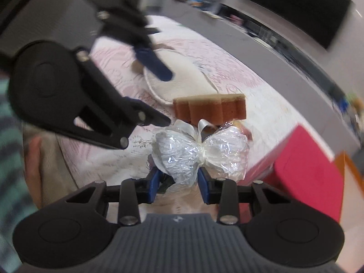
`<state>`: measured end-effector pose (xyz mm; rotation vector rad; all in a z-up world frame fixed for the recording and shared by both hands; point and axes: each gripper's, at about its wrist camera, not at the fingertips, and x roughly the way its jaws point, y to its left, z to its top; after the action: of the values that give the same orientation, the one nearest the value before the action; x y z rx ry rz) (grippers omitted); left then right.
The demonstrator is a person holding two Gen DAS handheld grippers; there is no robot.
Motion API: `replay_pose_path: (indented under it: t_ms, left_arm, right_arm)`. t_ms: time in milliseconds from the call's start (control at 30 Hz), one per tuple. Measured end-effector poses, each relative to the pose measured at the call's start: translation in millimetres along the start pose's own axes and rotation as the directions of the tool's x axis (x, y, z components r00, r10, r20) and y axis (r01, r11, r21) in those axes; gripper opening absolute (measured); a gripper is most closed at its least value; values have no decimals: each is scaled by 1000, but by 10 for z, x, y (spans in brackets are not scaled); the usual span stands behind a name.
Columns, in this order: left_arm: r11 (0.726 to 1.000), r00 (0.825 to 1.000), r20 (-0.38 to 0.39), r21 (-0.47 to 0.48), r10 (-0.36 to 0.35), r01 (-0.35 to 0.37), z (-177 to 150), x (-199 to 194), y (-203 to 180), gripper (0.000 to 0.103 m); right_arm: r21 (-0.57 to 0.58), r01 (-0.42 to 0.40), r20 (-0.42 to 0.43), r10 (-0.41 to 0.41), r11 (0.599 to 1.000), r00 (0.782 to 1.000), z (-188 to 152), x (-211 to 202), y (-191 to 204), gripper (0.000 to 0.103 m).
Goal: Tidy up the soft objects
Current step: 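Grasp the brown sponge with the left tool while the right tool holds the bundle, then carry the brown sponge and plastic bundle over the white box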
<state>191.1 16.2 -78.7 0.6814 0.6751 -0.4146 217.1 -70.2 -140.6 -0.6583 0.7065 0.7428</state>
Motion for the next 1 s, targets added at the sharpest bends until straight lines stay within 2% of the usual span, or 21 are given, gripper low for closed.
replay_pose_path:
  t_ms: [100,233,567,700,1000]
  left_arm:
    - [1000,1000,4,16,21,-21,38,107,33,60]
    - [998,998,-15,-5,57,-57,63,240,116,60]
    - [993,993,-3,-43,114,-114,94,433,163,60]
    - [993,995,-3,-63,103,-103,97,434,173,37]
    - [988,989,43,-60,143,-140,78,195,173,34]
  right_arm:
    - [-143,-14,10,16,990,1000,6,43,5,36]
    - [-244,-13,-4,12,970,1000,12,99,-5,36]
    - [-243,-78,-31,73,967,997,82,147,-202,36]
    - [-245,-87,-42,79,966,996,122,192,-217,36]
    - [-237,-78,-42,70,968,997,176,209,-215,36]
